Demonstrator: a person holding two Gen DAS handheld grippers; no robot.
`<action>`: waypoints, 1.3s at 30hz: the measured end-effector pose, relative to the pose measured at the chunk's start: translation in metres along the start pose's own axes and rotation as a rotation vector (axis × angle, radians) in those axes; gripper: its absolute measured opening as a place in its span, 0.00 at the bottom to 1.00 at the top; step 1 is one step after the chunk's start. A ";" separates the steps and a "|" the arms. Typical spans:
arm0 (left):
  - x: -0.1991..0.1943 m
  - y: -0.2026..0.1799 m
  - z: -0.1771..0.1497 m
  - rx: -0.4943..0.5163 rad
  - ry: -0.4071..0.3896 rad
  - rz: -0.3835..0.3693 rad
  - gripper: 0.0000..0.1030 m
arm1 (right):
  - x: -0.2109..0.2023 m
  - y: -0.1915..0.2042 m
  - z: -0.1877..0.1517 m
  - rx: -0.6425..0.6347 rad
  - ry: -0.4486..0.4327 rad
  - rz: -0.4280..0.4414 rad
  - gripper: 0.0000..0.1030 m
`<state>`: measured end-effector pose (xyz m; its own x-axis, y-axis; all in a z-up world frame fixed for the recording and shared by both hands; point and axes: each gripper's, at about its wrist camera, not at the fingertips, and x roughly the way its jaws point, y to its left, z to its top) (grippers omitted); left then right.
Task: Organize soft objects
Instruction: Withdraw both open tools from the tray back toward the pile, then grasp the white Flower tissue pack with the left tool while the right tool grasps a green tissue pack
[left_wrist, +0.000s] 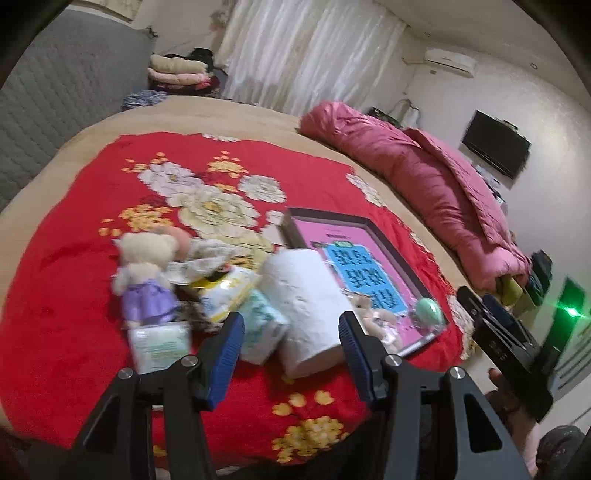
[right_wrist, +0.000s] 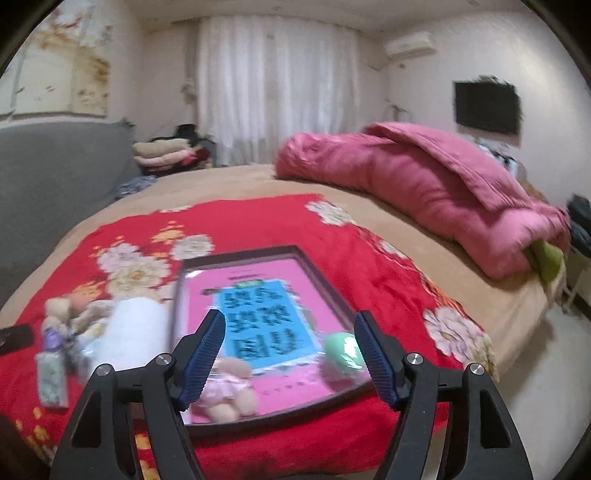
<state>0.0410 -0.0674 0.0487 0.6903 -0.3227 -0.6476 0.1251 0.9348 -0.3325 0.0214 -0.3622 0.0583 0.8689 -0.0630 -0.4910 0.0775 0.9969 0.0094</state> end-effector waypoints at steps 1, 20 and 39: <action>-0.003 0.004 0.000 -0.010 -0.004 0.009 0.52 | -0.004 0.010 0.002 -0.022 -0.009 0.025 0.72; -0.037 0.075 -0.018 -0.114 0.011 0.130 0.52 | -0.066 0.125 0.000 -0.352 -0.109 0.269 0.73; -0.001 0.075 -0.037 -0.114 0.139 0.168 0.52 | -0.062 0.186 -0.032 -0.542 0.023 0.418 0.73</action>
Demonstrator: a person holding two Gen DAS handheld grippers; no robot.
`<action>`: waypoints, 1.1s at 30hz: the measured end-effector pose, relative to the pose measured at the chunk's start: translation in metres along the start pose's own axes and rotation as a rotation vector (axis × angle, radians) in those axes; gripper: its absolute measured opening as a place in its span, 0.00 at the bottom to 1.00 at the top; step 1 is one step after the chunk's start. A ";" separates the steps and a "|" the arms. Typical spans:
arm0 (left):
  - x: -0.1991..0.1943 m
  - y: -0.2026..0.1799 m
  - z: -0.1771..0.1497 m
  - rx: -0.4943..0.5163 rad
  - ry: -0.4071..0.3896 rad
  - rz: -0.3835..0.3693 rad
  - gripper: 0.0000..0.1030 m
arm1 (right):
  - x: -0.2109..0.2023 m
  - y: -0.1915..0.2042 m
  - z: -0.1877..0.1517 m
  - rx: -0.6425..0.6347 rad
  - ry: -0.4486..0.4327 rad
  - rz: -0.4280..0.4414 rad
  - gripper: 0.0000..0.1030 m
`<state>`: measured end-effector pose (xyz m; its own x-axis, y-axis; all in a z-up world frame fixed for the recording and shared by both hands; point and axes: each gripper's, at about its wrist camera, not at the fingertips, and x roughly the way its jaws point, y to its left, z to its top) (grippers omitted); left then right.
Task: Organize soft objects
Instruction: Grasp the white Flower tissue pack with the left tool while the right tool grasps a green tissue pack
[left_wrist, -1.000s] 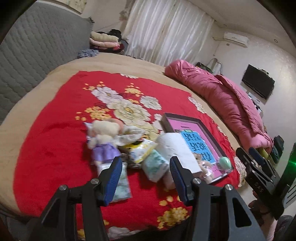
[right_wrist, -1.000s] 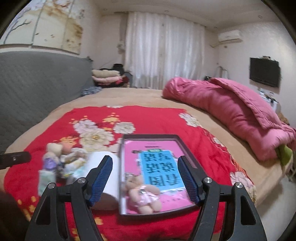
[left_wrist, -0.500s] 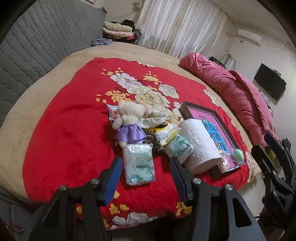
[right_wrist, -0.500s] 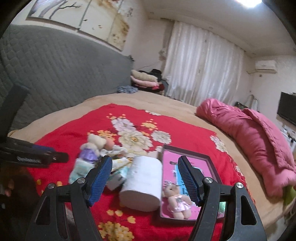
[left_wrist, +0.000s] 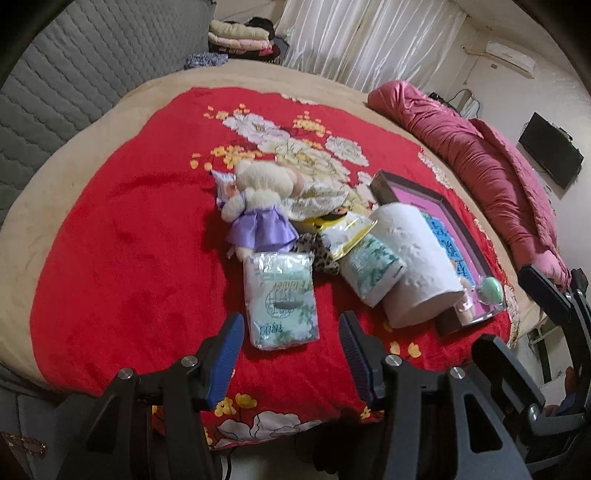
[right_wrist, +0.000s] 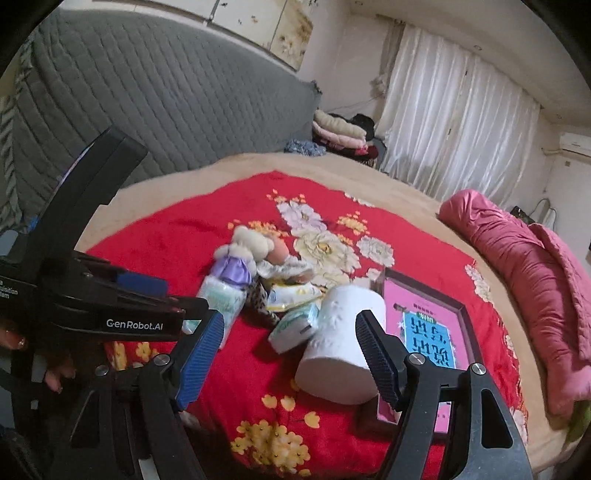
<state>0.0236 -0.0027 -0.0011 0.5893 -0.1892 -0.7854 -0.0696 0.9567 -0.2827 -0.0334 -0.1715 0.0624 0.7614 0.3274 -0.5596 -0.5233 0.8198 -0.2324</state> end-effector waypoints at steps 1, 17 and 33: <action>0.004 0.000 -0.001 -0.003 0.013 0.000 0.52 | 0.002 -0.001 -0.001 0.001 0.004 0.001 0.73; 0.058 -0.005 0.006 -0.025 0.101 0.072 0.53 | 0.026 -0.025 -0.013 0.081 0.064 -0.013 0.73; 0.090 0.015 0.016 -0.101 0.129 0.051 0.54 | 0.042 -0.004 -0.019 -0.059 0.082 -0.055 0.73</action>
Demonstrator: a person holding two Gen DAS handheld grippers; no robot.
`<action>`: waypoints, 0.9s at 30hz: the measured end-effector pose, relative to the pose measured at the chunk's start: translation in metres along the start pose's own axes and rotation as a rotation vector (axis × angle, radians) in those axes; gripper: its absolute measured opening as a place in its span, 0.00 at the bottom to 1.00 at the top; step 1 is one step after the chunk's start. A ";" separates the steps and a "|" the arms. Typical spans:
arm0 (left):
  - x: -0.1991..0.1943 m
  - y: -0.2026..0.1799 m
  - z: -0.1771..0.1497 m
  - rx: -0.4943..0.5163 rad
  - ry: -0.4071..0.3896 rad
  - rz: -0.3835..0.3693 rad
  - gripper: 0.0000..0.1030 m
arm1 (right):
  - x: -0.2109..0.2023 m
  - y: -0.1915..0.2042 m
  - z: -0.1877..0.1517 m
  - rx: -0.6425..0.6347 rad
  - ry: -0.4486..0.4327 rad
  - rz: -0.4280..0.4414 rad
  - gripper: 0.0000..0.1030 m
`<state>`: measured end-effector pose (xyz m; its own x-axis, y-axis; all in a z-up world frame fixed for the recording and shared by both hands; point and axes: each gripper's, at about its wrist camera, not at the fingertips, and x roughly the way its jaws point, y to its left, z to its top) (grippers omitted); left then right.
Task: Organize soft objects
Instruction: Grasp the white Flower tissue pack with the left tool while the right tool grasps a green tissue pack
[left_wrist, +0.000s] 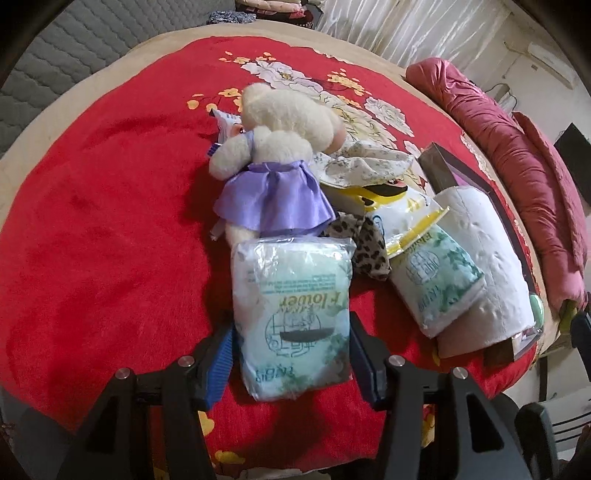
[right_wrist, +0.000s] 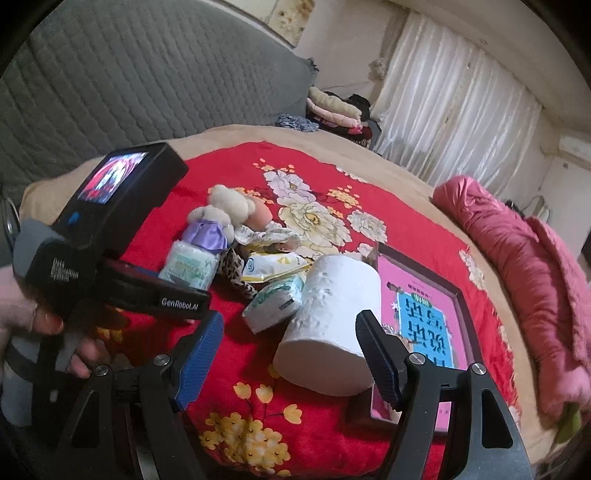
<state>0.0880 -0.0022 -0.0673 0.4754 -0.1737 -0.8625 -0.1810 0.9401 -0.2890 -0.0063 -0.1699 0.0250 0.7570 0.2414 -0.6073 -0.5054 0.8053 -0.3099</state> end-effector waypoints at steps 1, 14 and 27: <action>0.001 0.001 0.001 -0.001 0.001 -0.007 0.54 | 0.001 0.002 0.000 -0.018 -0.003 -0.006 0.73; -0.007 0.023 0.006 -0.023 -0.003 -0.114 0.46 | 0.052 0.050 -0.003 -0.319 0.047 -0.063 0.73; -0.026 0.044 0.006 -0.036 -0.053 -0.135 0.46 | 0.106 0.055 -0.004 -0.406 0.104 -0.114 0.73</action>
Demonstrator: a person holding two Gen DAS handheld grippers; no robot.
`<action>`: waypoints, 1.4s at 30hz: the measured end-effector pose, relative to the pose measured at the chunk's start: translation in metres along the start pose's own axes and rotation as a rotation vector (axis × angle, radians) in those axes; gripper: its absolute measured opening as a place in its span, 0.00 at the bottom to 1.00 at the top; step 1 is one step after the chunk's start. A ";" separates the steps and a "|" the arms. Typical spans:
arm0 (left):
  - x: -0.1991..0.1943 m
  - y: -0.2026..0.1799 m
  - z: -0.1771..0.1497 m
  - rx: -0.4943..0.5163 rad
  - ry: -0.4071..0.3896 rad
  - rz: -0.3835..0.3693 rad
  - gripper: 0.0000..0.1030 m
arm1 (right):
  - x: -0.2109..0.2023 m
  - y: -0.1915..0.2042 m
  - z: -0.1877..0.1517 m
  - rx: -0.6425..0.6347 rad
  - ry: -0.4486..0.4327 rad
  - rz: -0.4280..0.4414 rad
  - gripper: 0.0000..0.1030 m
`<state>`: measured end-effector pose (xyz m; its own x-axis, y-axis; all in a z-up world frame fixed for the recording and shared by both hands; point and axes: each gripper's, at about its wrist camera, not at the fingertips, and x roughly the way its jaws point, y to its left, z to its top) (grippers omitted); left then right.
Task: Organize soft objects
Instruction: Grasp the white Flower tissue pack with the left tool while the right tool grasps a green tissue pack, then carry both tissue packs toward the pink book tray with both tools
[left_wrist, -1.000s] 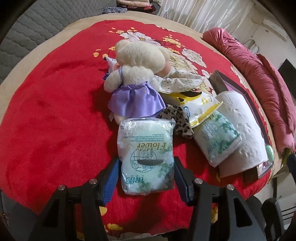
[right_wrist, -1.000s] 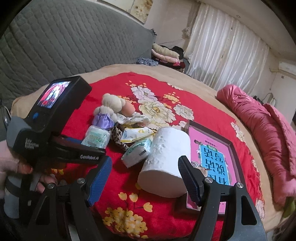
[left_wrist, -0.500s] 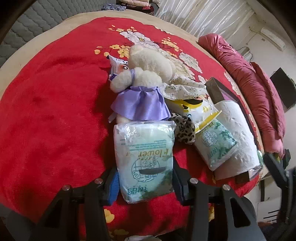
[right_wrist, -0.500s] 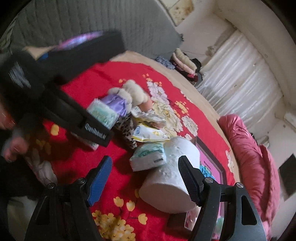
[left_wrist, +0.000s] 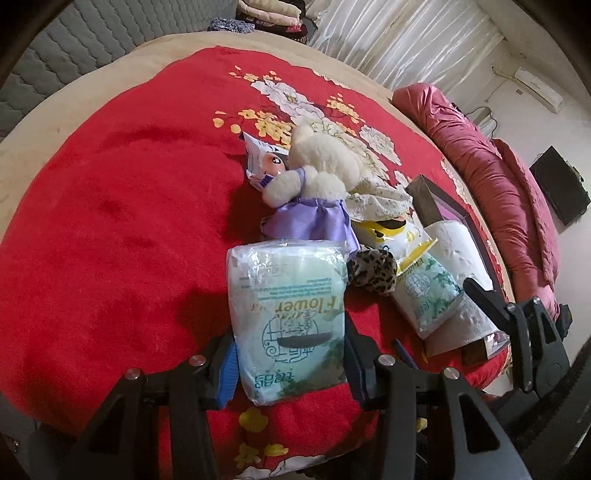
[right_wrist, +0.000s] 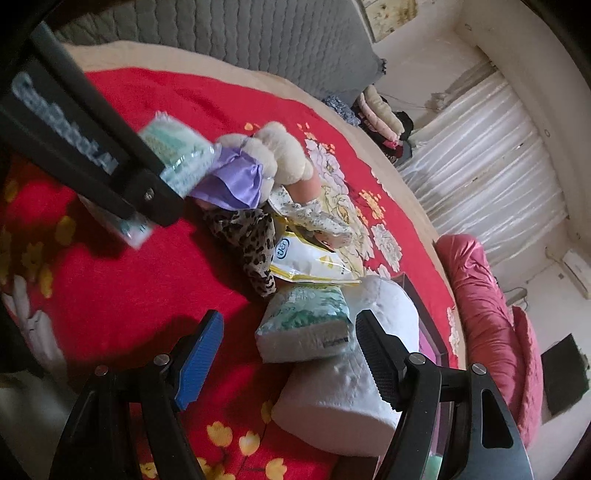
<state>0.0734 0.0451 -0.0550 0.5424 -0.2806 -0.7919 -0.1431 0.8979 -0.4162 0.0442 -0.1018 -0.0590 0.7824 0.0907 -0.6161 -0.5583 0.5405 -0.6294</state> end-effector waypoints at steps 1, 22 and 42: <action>-0.001 0.000 -0.001 -0.001 0.000 -0.001 0.46 | 0.003 0.000 0.001 -0.004 0.005 -0.006 0.73; 0.000 0.003 0.000 -0.001 -0.003 -0.003 0.46 | 0.031 -0.017 0.005 0.070 0.027 0.023 0.51; -0.017 -0.025 -0.012 0.125 -0.074 0.017 0.46 | -0.040 -0.054 -0.006 0.362 -0.101 0.143 0.51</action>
<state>0.0576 0.0237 -0.0363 0.6009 -0.2431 -0.7614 -0.0514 0.9389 -0.3403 0.0416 -0.1399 -0.0028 0.7369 0.2585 -0.6246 -0.5445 0.7745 -0.3219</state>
